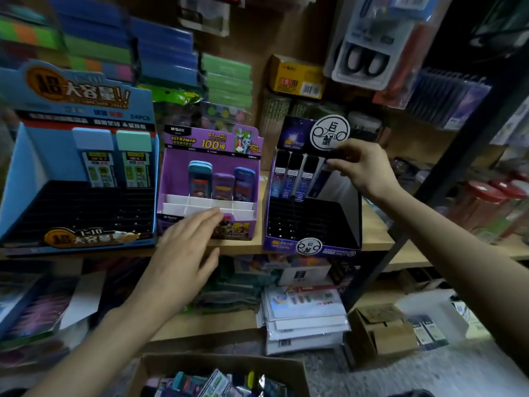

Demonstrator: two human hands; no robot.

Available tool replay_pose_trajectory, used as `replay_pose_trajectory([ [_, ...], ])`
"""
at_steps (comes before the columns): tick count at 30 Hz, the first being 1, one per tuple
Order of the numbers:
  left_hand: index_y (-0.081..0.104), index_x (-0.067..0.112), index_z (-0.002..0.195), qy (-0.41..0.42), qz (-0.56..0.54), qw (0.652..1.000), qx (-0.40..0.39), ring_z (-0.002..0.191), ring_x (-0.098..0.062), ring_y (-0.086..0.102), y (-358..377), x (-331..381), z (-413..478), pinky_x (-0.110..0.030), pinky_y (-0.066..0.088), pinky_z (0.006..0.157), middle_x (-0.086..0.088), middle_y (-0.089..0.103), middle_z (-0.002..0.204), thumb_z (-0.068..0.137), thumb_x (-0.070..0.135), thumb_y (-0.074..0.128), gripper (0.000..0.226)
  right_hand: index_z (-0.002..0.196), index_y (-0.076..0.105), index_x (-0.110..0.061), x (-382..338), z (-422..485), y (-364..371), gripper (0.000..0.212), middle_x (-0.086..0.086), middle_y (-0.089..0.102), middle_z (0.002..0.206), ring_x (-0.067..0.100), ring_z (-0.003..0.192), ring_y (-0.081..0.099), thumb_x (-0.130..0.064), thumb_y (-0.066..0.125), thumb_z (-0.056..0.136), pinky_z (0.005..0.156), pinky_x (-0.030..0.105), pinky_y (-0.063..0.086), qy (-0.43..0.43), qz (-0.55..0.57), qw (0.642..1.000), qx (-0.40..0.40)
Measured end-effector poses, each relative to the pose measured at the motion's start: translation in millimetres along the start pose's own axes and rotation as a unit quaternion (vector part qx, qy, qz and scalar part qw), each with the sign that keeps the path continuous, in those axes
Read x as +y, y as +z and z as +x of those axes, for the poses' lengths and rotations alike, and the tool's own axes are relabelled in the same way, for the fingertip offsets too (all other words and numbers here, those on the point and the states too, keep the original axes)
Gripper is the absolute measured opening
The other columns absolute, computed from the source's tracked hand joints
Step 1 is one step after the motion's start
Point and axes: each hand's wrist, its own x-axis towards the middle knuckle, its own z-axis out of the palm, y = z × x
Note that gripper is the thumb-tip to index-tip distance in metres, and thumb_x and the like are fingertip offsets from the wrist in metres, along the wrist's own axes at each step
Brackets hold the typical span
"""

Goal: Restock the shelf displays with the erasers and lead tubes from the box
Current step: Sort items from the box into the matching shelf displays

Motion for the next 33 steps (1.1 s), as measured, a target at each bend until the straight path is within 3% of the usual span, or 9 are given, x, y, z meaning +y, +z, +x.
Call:
replay_pose_trajectory([
  [5,0.037,0.015,0.143,-0.004,0.001,1.0,-0.004,0.136,-0.017,0.033,1,-1,1,-0.036,0.027,0.11,0.002,0.037,0.147,0.089,0.018,0.058,0.058,0.095,0.065,-0.002,4,4,3,0.014,0.017,0.069,0.091,0.034,0.085,0.067,-0.004,0.069,0.082,0.075,0.047,0.054,0.001,0.016,0.998,-0.062],
  [8,0.036,0.015,0.143,-0.008,-0.003,1.0,-0.003,0.136,-0.017,0.032,2,-1,2,-0.038,0.029,0.11,0.002,0.037,0.147,0.089,0.017,0.059,0.058,0.101,0.061,0.001,5,7,9,0.02,0.02,0.067,0.094,0.033,0.081,0.065,-0.003,0.068,0.083,0.072,0.043,0.054,0.012,0.011,0.997,-0.069],
  [12,0.034,0.019,0.144,0.002,-0.006,1.0,-0.004,0.136,-0.014,0.03,1,-4,1,-0.036,0.027,0.11,0.006,0.035,0.148,0.089,0.019,0.058,0.06,0.101,0.05,-0.002,9,4,23,0.025,0.007,0.061,0.083,0.022,0.073,0.061,-0.009,0.068,0.084,0.068,0.035,0.048,-0.022,-0.078,0.996,-0.022],
  [18,0.039,0.019,0.141,0.006,-0.035,0.999,0.005,0.137,-0.012,0.029,-2,-5,-3,-0.035,0.023,0.111,0.008,0.034,0.148,0.09,0.016,0.057,0.054,0.098,0.057,0.002,9,-3,33,0.018,0.018,0.053,0.106,0.035,0.09,0.055,-0.007,0.064,0.084,0.07,0.04,0.047,-0.097,-0.245,0.964,0.046],
  [21,0.056,0.012,0.126,0.04,-0.052,0.997,0.04,0.127,-0.018,0.043,-10,0,-5,-0.038,0.033,0.104,0.001,0.05,0.135,0.087,0.006,0.06,0.04,0.115,0.061,-0.001,1,-3,27,0.027,0.018,0.051,0.115,0.037,0.104,0.05,-0.007,0.054,0.089,0.078,0.04,0.045,-0.07,-0.292,0.954,0.018],
  [23,0.061,0.011,0.116,0.074,-0.053,0.995,0.038,0.112,-0.018,0.054,-15,2,-10,-0.037,0.042,0.094,0.0,0.06,0.118,0.086,0.004,0.06,0.031,0.131,0.053,-0.007,-4,-14,20,0.041,0.017,0.051,0.121,0.036,0.112,0.047,-0.006,0.049,0.09,0.084,0.041,0.044,-0.048,-0.29,0.956,-0.004],
  [27,0.063,0.02,0.107,0.08,-0.048,0.995,-0.044,0.094,-0.009,0.059,-7,-4,-35,-0.027,0.046,0.074,0.013,0.061,0.101,0.09,0.014,0.058,0.019,0.128,0.054,-0.008,-19,-66,6,0.036,0.014,0.054,0.121,0.029,0.113,0.051,-0.01,0.051,0.093,0.09,0.036,0.041,-0.04,-0.204,0.976,-0.066],
  [31,0.061,0.02,0.107,-0.015,-0.068,0.976,-0.206,0.096,-0.012,0.06,35,-14,-69,-0.03,0.047,0.08,0.005,0.065,0.103,0.092,0.021,0.055,0.016,0.112,0.065,-0.009,-29,-140,15,0.024,0.009,0.064,0.11,0.02,0.102,0.058,-0.007,0.056,0.089,0.081,0.016,0.038,-0.056,-0.128,0.977,-0.163],
  [33,0.063,0.015,0.104,-0.045,-0.068,0.964,-0.253,0.095,-0.017,0.06,63,-19,-90,-0.03,0.045,0.081,-0.001,0.067,0.102,0.091,0.018,0.056,0.015,0.11,0.066,-0.01,-24,-178,33,0.022,0.007,0.065,0.107,0.018,0.097,0.06,-0.009,0.057,0.09,0.077,0.017,0.039,-0.037,-0.109,0.968,-0.222],
])
